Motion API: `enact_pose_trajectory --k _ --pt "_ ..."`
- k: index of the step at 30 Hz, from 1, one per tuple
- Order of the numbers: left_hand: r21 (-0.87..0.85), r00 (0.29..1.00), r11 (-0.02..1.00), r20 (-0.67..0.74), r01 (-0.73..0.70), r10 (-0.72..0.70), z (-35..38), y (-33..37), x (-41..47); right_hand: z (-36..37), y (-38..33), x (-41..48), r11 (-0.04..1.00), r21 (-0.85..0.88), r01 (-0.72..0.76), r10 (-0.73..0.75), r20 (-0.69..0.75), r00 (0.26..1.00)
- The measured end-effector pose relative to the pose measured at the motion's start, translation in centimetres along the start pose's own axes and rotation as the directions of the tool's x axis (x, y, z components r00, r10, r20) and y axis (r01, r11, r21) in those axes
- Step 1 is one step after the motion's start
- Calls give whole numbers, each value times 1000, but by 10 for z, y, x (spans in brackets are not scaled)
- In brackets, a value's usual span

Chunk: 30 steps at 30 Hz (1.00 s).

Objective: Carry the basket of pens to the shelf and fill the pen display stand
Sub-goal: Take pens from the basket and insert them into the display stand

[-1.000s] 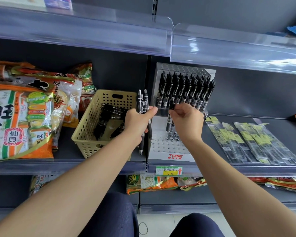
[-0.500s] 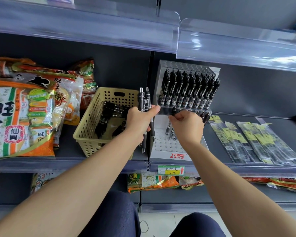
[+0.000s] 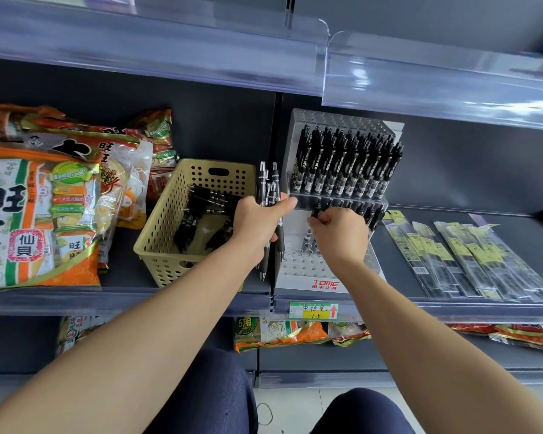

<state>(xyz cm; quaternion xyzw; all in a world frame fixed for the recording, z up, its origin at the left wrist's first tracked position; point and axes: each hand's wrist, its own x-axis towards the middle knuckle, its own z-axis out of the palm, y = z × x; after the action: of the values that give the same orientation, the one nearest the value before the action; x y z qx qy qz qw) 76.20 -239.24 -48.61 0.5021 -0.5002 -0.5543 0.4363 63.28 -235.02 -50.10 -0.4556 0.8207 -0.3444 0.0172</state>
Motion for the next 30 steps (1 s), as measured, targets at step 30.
enact_pose_trajectory --k 30 --pt "-20 998 1000 67 4 -3 -3 9 -6 -39 -34 9 840 541 40 -73 41 996"
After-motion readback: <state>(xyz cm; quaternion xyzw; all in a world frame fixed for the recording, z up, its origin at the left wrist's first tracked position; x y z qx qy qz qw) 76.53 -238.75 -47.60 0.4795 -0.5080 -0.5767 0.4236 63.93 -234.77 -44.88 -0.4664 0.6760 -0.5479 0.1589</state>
